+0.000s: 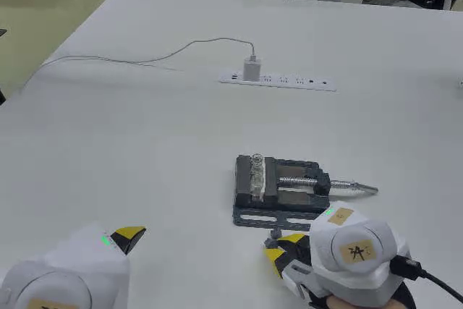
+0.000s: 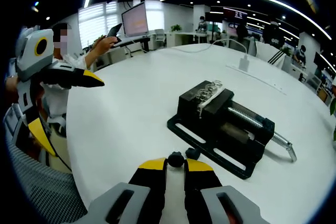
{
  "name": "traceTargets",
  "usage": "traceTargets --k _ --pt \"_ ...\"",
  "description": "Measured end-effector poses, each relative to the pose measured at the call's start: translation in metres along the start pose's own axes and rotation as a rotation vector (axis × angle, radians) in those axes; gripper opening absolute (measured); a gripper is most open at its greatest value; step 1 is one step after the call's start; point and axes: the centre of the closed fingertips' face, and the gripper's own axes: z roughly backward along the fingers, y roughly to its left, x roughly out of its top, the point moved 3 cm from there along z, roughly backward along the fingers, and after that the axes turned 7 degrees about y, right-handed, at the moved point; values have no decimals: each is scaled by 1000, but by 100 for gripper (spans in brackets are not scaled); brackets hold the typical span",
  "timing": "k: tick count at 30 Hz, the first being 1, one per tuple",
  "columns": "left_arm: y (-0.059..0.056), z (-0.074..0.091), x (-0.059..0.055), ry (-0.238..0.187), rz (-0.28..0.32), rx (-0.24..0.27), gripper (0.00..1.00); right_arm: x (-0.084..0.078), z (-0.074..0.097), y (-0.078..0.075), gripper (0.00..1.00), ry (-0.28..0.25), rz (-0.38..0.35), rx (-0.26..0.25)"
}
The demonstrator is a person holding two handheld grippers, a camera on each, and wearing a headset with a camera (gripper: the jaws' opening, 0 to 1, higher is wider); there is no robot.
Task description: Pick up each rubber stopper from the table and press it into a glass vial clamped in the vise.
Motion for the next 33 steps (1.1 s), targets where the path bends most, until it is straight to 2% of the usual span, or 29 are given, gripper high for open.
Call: traceTargets --k 10,19,26,33 --pt "-8 -6 9 0 -48 -23 90 4 30 -5 8 -35 2 28" --pt "-19 -11 21 -12 -146 -53 82 11 63 -7 8 -75 20 67" --pt "-26 -15 29 -19 -182 -66 79 11 86 -10 8 -101 25 59" --pt "-34 -17 31 -24 -192 -77 79 8 98 -12 8 -112 27 46"
